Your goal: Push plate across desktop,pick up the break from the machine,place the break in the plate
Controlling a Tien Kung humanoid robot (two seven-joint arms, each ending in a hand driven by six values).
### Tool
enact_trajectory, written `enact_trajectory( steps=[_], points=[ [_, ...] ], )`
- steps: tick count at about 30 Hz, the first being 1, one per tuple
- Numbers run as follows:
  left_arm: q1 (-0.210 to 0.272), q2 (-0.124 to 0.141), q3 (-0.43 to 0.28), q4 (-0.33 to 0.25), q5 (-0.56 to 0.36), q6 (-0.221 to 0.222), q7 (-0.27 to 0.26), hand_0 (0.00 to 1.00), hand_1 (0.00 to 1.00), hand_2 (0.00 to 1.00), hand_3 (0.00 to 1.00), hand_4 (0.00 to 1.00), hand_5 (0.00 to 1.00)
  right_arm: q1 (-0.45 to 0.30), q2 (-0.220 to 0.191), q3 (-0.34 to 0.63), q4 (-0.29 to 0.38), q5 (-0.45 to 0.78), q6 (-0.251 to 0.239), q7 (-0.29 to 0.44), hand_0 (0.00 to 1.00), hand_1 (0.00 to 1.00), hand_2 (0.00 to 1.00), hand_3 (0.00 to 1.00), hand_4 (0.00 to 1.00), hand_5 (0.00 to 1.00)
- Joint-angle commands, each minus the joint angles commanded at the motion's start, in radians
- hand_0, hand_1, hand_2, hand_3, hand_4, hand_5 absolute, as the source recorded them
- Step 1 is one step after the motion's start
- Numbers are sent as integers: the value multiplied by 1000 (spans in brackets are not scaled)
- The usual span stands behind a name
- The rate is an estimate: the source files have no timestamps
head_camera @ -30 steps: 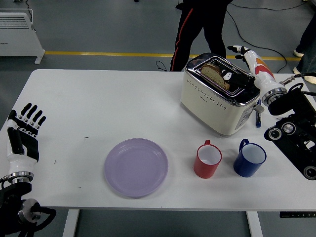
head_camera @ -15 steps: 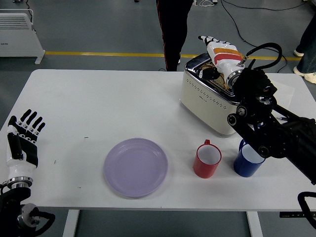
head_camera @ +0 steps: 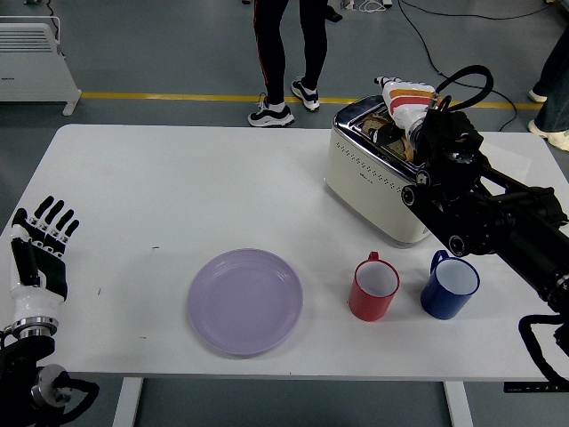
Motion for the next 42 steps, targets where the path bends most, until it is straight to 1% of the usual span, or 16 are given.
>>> enact_trajectory(
  steps=[5,6,11,12,17,18,20,23,24,27,29,30,35,36,41,42],
  points=[
    [1,0,-4,5,-2,0,0,781,785,815,752,565,998,13,0,-19,-30,25,24,-2,767,774,772,845,745,271],
    [1,0,-5,6,-2,0,0,781,784,815,750,566,998,14,0,-22,-31,30,26,-2,635,660,635,760,721,267],
    [-1,0,-8,11,-1,0,0,781,784,815,750,566,998,15,0,-50,-23,65,31,14,635,660,635,760,721,267],
    [-1,0,-8,13,-1,0,0,780,783,815,749,562,998,15,0,-58,-19,72,24,23,515,577,563,708,702,246],
    [0,0,-8,17,-2,-1,1,780,783,815,749,562,998,21,0,-85,-21,83,-3,58,515,577,563,708,702,246],
    [0,0,-8,18,-2,-2,0,780,783,815,748,560,998,23,0,-92,-24,80,-11,65,397,487,481,607,606,170],
    [0,0,-8,19,-2,-2,1,780,783,815,748,560,998,26,0,-99,-27,73,-16,70,397,487,481,607,606,170],
    [1,0,-8,19,-3,-2,1,780,783,815,748,560,998,30,0,-115,-33,75,-10,70,397,487,481,607,606,170],
    [1,0,-8,18,-3,-2,1,780,782,815,748,560,998,31,0,-119,-34,76,-8,69,360,458,474,557,529,118],
    [0,0,-9,19,-2,-2,1,780,782,815,748,560,998,33,0,-135,-39,83,1,66,360,458,474,557,529,118],
    [1,0,-11,20,-2,-3,1,780,782,815,748,560,998,35,0,-144,-44,89,16,60,360,458,474,557,529,118],
    [1,0,-11,20,-2,-3,1,780,781,815,748,557,998,36,0,-147,-45,91,20,58,338,441,468,539,499,100],
    [1,0,-12,20,-1,-4,2,780,781,815,748,557,998,39,0,-151,-44,96,23,55,338,441,468,539,499,100],
    [1,0,-11,20,-1,-4,2,779,778,814,747,556,998,39,0,-151,-44,96,23,55,305,417,458,528,498,101],
    [1,0,-12,21,-2,-4,1,779,778,814,747,556,998,41,0,-150,-34,95,4,50,305,417,458,528,498,101],
    [1,0,-12,21,-2,-4,1,780,778,814,747,556,998,42,0,-149,-27,92,0,43,235,366,419,482,473,112]
  ],
)
